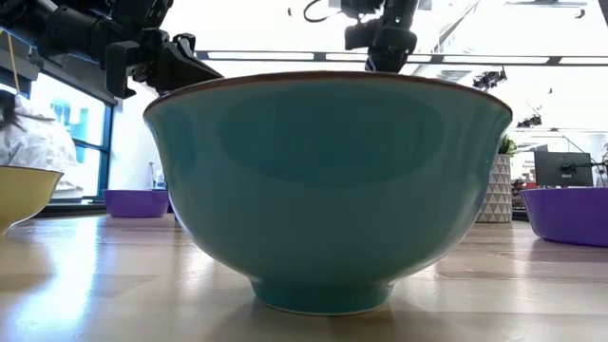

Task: Pick & Place Mini bowls
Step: Stack the top blue patterned bowl on the blue bowl on the shelf

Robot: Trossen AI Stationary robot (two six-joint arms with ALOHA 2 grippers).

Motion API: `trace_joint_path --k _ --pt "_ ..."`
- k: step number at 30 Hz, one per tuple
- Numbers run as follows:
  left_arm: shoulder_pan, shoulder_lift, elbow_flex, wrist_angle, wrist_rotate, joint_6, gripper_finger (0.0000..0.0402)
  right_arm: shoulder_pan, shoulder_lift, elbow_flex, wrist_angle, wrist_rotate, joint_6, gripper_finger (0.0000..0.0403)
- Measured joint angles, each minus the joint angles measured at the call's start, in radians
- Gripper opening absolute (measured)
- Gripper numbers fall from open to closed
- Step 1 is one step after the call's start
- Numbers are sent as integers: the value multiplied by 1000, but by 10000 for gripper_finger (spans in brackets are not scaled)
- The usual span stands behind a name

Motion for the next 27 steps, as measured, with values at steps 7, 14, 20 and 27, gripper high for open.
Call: trace_joint_path --k 7,14,20,27 --pt "0 0 0 -2 0 0 10 -1 1 0 11 -23 0 83" --pt "0 0 0 -2 3 0 10 -8 7 0 16 -7 4 83" --pt "0 0 0 -2 9 -1 10 -8 7 0 15 -3 15 62" --pt "0 0 0 -2 10 -1 10 -8 5 2 15 46 9 10"
